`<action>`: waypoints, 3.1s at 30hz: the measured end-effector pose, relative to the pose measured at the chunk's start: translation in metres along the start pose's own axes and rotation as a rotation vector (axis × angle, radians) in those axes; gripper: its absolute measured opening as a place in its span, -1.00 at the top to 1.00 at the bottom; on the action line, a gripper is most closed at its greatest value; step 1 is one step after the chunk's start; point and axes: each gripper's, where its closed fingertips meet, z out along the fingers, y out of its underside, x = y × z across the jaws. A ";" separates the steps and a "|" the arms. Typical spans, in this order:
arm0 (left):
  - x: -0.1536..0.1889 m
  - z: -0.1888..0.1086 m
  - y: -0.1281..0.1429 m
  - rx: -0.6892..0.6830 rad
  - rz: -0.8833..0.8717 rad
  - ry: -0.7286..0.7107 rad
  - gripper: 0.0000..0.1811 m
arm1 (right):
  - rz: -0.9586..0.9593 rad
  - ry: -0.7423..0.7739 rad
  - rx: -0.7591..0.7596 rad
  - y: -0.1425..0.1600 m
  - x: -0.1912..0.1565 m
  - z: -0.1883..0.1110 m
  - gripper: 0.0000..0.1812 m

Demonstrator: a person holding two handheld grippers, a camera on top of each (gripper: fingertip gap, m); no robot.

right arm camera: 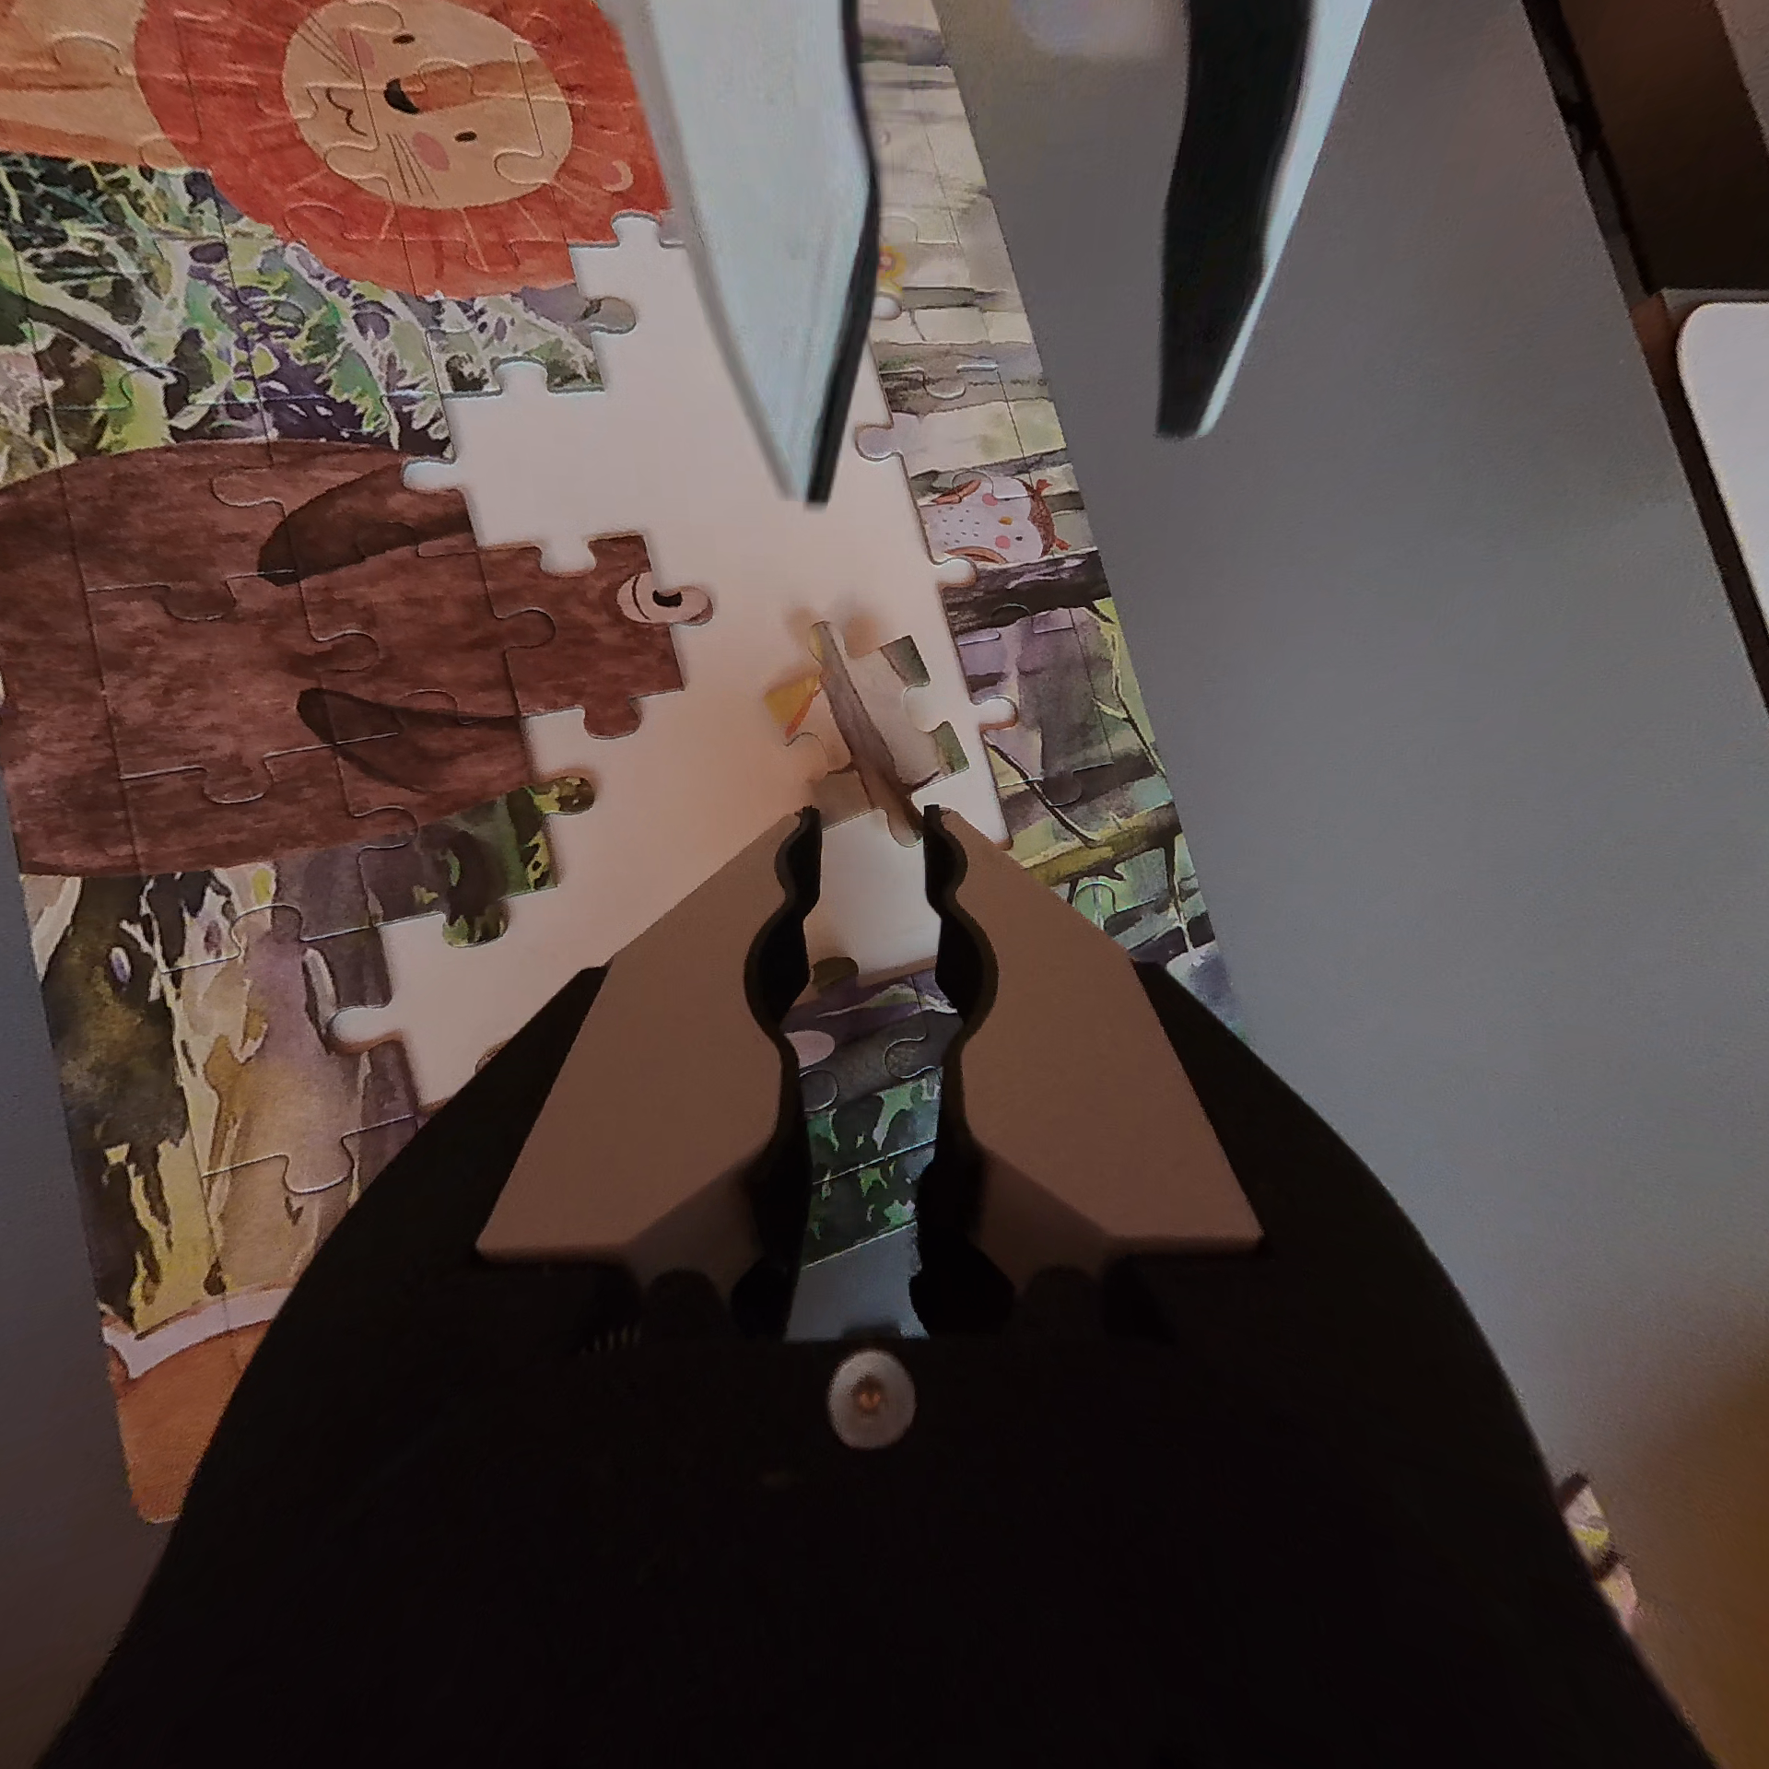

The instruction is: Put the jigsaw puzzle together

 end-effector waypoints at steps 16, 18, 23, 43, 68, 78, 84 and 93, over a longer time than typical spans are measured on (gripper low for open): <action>0.011 0.042 0.039 -0.140 -0.241 0.227 0.81 | -0.378 0.202 -0.029 0.002 -0.003 0.000 1.00; 0.011 0.044 0.044 -0.166 -0.228 0.221 0.96 | -0.397 0.226 -0.012 0.000 -0.002 0.001 1.00; 0.009 0.044 0.047 -0.181 -0.226 0.211 1.00 | -0.311 0.185 0.008 0.001 -0.001 0.001 1.00; -0.007 -0.004 0.033 -0.108 -0.214 0.108 0.56 | -0.027 -0.342 0.040 -0.008 -0.010 0.008 0.49; -0.022 -0.051 0.032 -0.034 -0.229 0.019 0.56 | -0.618 -0.520 -0.481 -0.006 -0.015 0.011 0.52; -0.022 -0.056 0.026 0.013 -0.235 0.031 0.57 | -0.565 -0.502 -0.479 -0.006 -0.014 0.012 0.64; -0.014 -0.044 0.023 0.052 -0.305 0.142 0.52 | -0.573 -0.380 -0.413 -0.008 -0.012 0.010 0.64; 0.007 0.022 0.036 -0.102 -0.462 0.335 0.54 | -0.710 0.051 -0.218 -0.016 -0.010 0.003 0.64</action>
